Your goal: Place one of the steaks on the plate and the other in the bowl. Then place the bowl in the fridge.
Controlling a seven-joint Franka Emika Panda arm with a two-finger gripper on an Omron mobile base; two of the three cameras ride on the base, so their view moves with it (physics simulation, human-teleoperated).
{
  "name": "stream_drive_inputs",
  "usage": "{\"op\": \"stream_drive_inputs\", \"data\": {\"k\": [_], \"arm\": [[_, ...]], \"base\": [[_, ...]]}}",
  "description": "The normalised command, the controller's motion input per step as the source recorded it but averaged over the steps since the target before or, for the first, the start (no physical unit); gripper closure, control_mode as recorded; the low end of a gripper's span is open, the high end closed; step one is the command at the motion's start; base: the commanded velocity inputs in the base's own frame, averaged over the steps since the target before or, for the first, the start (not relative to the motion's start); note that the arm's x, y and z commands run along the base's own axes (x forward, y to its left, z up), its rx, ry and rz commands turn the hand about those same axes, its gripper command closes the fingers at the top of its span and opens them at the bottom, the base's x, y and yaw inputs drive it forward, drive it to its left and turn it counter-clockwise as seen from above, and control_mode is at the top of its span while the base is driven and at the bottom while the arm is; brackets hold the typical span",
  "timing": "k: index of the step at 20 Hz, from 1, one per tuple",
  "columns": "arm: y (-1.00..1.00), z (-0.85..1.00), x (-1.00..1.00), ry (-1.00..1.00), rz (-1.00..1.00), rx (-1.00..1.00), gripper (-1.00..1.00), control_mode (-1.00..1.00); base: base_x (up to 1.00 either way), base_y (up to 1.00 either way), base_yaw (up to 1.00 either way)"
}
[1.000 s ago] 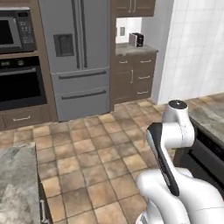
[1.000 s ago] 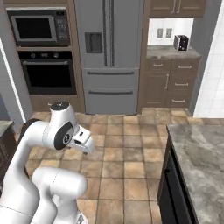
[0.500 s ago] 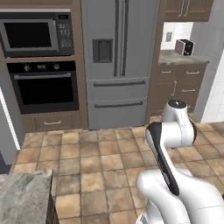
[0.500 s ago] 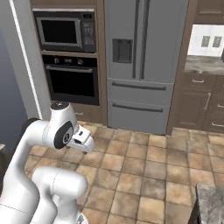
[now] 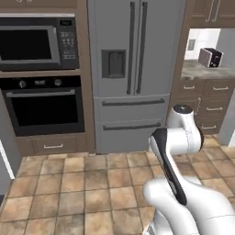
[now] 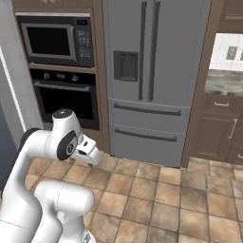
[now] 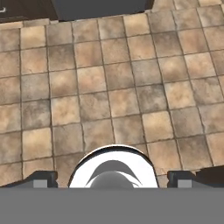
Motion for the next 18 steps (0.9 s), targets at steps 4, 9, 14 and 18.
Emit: {"op": "stream_drive_inputs", "data": {"k": [4, 9, 14, 18], "arm": [[0.0, 0.0, 0.0, 0.0, 0.0, 0.0, -1.0, 1.0], [0.0, 0.0, 0.0, 0.0, 0.0, 0.0, -1.0, 1.0], [0.0, 0.0, 0.0, 0.0, 0.0, 0.0, -1.0, 1.0], [0.0, 0.0, 0.0, 0.0, 0.0, 0.0, -1.0, 1.0]], "base": [[0.86, -0.54, -0.23], [0.66, -0.35, -0.05], [0.8, -0.02, 0.06], [0.94, 0.0, 0.03]]}}
